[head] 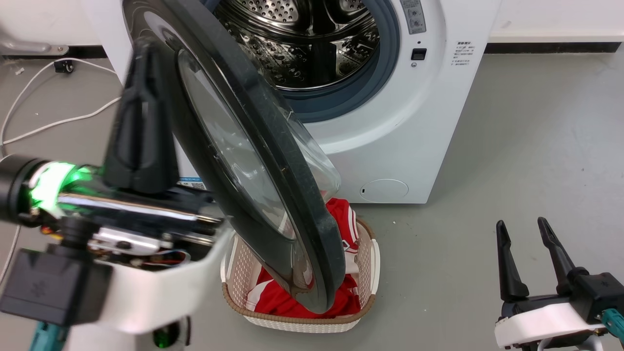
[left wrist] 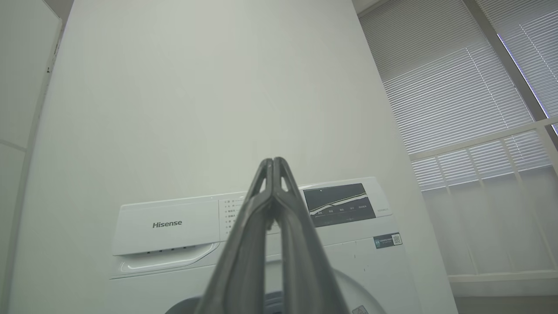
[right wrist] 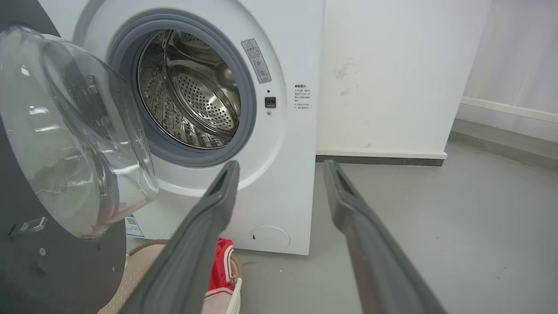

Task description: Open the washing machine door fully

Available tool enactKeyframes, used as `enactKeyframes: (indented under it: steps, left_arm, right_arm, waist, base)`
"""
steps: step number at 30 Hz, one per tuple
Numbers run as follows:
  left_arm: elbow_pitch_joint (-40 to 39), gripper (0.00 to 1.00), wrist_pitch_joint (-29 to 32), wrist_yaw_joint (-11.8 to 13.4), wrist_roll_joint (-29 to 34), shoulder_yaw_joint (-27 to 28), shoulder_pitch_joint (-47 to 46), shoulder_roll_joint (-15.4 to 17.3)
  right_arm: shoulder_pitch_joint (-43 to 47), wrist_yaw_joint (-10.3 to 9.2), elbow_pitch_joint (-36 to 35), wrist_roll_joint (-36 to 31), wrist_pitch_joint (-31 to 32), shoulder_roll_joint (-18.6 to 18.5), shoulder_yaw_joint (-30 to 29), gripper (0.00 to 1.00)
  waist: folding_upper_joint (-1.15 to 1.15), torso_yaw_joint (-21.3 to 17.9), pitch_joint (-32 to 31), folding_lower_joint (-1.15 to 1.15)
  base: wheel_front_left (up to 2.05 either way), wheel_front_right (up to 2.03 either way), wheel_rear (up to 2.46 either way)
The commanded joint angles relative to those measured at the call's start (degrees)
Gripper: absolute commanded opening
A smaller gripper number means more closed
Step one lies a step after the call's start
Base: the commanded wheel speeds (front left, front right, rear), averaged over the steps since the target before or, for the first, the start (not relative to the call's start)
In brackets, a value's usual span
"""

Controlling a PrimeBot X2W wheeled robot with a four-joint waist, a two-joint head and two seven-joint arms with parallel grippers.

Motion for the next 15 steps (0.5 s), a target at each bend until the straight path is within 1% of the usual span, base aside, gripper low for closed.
enactKeyframes:
  steps: [1,4,7,13,14,15]
  left_arm:
    - [-1.83,0.00,0.80,-0.42,0.16,-2.65,-1.50,-0.19]
    - [-3.58,0.00,2.50,-0.93,-0.37,-7.94,-2.73,-0.30]
    - [-4.10,0.00,5.13,-1.41,-1.11,-14.37,-2.38,-0.27]
    - [-2.72,0.00,10.61,-1.80,-4.22,-27.38,1.73,0.95]
    - [-2.28,0.00,11.47,-1.84,-4.98,-28.93,2.85,1.40]
    - [-2.28,0.00,11.47,-1.84,-4.98,-28.93,2.85,1.40]
  right_arm:
    - [-0.42,-0.04,0.21,0.11,0.00,0.20,-0.07,1.00]
    - [-0.51,-0.04,0.32,0.22,0.00,0.19,-0.13,1.00]
    - [-0.56,-0.04,0.46,0.35,-0.01,0.19,-0.20,1.00]
    - [-0.25,-0.04,0.78,0.54,-0.09,0.18,-0.25,1.00]
    - [-0.17,-0.04,0.83,0.58,-0.09,0.18,-0.21,1.00]
    - [-0.17,-0.04,0.83,0.58,-0.09,0.18,-0.21,1.00]
  waist:
    - [0.00,-0.12,0.03,0.00]
    - [0.00,-0.27,0.07,0.00]
    - [0.00,-0.40,0.16,0.00]
    - [0.00,-0.30,0.23,0.00]
    - [0.00,-0.28,0.20,0.00]
    - [0.00,-0.28,0.20,0.00]
  base:
    - [0.00,0.00,0.00]
    - [0.00,0.00,0.00]
    - [0.00,0.00,0.00]
    - [0.00,0.00,0.00]
    - [0.00,0.00,0.00]
    - [0.00,0.00,0.00]
